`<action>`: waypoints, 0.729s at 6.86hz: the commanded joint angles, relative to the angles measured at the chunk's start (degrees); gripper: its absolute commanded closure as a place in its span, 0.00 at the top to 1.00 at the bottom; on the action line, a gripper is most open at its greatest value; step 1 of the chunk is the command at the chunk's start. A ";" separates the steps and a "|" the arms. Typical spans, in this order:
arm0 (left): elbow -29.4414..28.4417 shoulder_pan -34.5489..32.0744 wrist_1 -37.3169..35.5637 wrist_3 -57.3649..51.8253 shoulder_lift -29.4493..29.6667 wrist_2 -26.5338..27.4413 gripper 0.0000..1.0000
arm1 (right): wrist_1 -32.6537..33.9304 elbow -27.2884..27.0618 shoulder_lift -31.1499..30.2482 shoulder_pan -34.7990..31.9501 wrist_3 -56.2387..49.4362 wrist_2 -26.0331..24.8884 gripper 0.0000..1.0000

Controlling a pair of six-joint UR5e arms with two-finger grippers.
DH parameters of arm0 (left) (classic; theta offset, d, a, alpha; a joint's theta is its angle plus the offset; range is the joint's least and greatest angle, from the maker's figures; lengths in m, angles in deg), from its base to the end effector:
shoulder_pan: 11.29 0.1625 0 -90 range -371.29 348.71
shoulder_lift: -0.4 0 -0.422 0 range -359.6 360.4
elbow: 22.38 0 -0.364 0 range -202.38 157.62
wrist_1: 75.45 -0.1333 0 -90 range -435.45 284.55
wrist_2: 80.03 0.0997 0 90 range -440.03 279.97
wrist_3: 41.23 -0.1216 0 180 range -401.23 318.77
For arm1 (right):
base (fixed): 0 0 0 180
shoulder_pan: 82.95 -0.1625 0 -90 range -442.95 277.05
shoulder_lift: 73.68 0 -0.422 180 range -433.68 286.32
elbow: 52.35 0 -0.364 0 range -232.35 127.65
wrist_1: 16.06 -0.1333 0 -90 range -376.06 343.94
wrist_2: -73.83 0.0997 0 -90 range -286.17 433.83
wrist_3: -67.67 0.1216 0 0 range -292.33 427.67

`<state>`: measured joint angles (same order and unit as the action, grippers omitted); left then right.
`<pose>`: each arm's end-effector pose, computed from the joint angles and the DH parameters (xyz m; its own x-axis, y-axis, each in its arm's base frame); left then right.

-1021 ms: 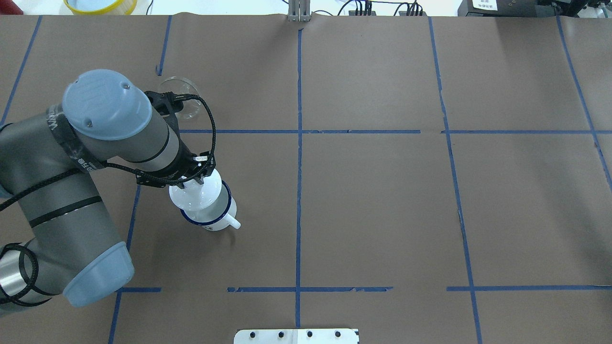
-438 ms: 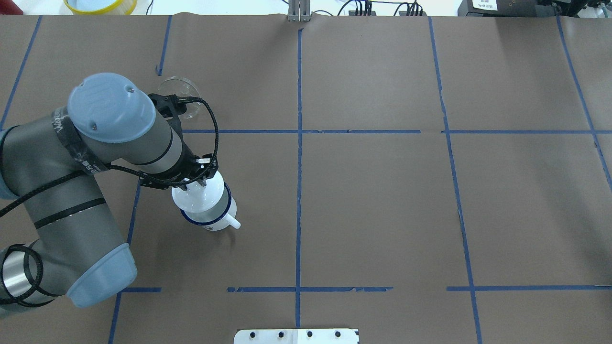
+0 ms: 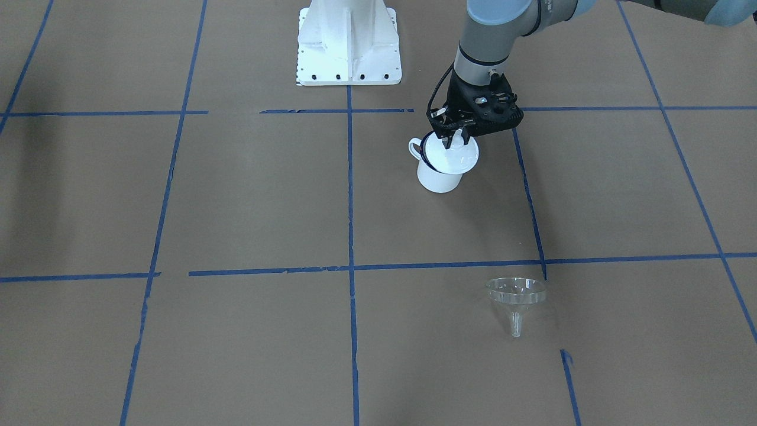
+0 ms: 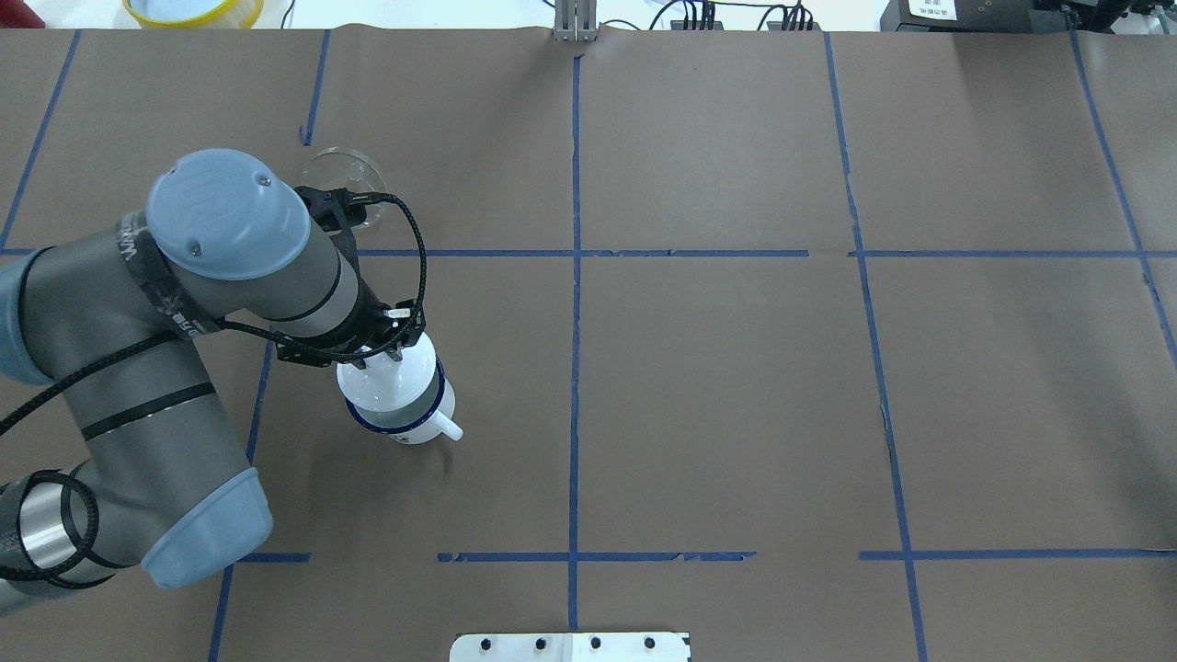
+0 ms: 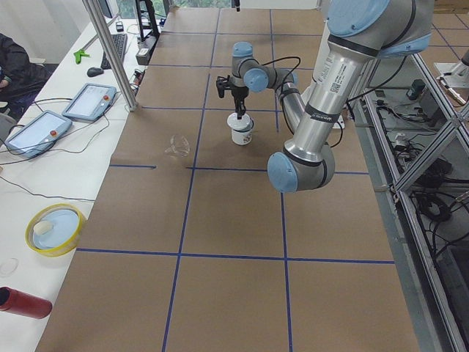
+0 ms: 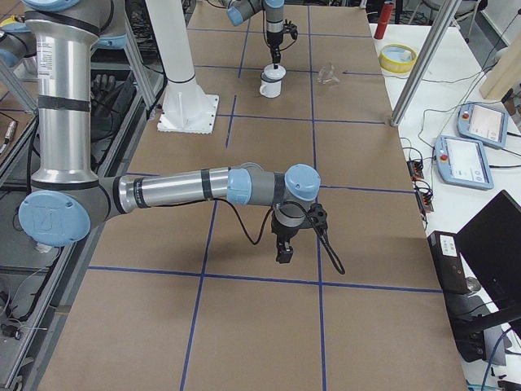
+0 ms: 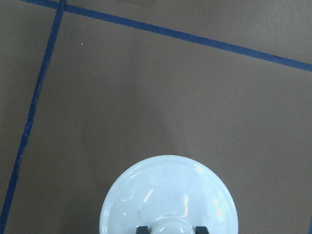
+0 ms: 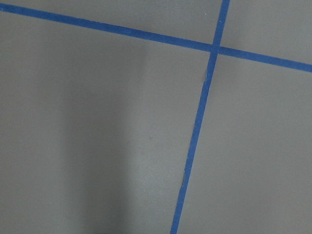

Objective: Remove funnel from cup
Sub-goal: 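Lower the lid onto the mug opening and open the left gripper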

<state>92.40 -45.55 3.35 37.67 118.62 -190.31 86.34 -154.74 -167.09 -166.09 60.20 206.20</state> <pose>0.4189 -0.3956 0.2622 0.6695 -0.2375 -0.7038 0.2122 0.9692 -0.1252 -0.0002 -0.4317 0.6226 0.7166 -0.1768 0.6748 0.2142 0.9764 0.0283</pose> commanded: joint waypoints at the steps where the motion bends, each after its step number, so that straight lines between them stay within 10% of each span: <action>1: 0.10 0.07 0.13 -0.15 -0.10 -0.02 0.00 | -0.01 0.00 -0.02 0.00 0.00 0.00 1.00; 4: 0.28 -0.02 0.04 -0.24 -0.27 -0.02 0.00 | -0.01 0.00 -0.02 0.00 0.00 0.00 1.00; 5: 0.45 -0.02 0.04 -0.24 -0.27 -0.02 0.20 | -0.01 0.00 -0.02 0.00 0.00 0.00 1.00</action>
<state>92.74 -45.56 3.40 37.44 118.38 -190.33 86.33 -154.74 -167.11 -166.09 60.20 206.20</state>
